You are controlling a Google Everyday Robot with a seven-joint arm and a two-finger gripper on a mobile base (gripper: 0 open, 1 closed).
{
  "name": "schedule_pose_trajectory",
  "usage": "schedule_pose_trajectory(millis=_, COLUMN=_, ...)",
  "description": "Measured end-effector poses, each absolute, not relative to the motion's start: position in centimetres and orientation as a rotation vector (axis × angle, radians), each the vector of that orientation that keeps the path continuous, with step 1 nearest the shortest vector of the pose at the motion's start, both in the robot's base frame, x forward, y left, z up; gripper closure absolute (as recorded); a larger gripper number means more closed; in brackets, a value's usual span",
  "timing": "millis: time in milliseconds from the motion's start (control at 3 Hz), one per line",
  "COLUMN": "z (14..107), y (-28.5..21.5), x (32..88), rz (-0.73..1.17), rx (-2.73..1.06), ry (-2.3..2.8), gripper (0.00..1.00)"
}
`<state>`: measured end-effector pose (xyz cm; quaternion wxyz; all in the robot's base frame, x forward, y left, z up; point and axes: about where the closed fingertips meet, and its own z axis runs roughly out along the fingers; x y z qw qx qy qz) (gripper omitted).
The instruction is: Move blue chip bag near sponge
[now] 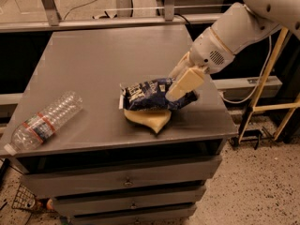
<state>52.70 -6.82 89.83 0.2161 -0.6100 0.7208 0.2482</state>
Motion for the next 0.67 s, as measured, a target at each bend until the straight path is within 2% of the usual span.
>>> schedule_pose_trajectory(millis=333, z=89.77, y=-6.66, x=52.73, rz=0.689, rx=-1.692, ry=1.996, gripper=0.0)
schedule_pose_trajectory(millis=667, z=89.7, y=-6.71, x=52.9, rz=0.662, rx=-1.707, ry=2.002, gripper=0.0)
